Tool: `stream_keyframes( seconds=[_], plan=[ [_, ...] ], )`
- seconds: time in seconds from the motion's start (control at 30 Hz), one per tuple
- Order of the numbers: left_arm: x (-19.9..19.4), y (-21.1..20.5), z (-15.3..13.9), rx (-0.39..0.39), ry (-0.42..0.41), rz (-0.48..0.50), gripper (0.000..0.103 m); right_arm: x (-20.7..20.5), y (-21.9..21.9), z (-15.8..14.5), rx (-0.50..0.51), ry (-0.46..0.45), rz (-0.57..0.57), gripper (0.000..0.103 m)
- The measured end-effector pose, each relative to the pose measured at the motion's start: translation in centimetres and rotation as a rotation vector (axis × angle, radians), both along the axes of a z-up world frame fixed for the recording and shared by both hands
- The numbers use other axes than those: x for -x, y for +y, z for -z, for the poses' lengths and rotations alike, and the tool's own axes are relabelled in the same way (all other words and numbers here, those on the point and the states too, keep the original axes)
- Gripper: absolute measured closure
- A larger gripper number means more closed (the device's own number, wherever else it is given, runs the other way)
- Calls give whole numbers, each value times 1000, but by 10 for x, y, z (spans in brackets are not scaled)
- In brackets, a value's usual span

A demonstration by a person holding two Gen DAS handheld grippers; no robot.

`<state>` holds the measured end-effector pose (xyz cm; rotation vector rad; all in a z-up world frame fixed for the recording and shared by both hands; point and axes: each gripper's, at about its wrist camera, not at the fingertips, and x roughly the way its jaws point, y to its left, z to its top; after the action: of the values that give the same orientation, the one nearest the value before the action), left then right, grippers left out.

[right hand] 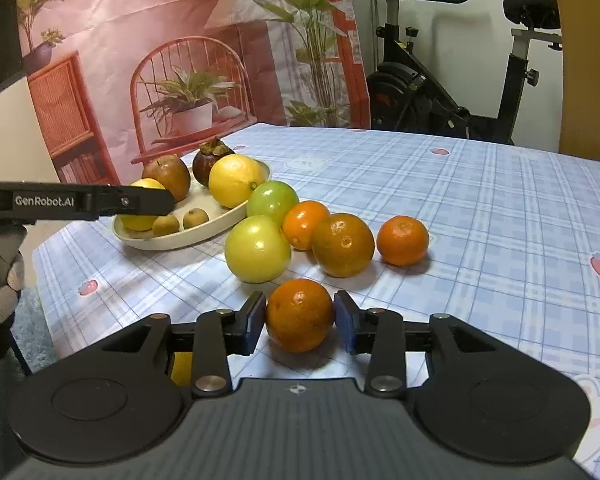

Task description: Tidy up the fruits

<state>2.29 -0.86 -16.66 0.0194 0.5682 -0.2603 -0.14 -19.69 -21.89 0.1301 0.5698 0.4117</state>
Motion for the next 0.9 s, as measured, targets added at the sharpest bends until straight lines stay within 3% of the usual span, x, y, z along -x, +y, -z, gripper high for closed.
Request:
stream_keyframes(
  seconds=[0.23,0.53,0.67,0.9],
  plan=[
    [-1,-4,-6,6,-17,32,47,3,-17,-6,-46,-53,103,63],
    [-20,-51,-14,-34,-16,240,47,1,-53,-8,-69,-94,258,63],
    [-40,-81,-13,-30,49,348,47,3,-79,-6,-166,-79,328,63],
    [-81,-132,8,-115,143,420,47,11,-104,-6,-212,-88,387,63]
  ],
)
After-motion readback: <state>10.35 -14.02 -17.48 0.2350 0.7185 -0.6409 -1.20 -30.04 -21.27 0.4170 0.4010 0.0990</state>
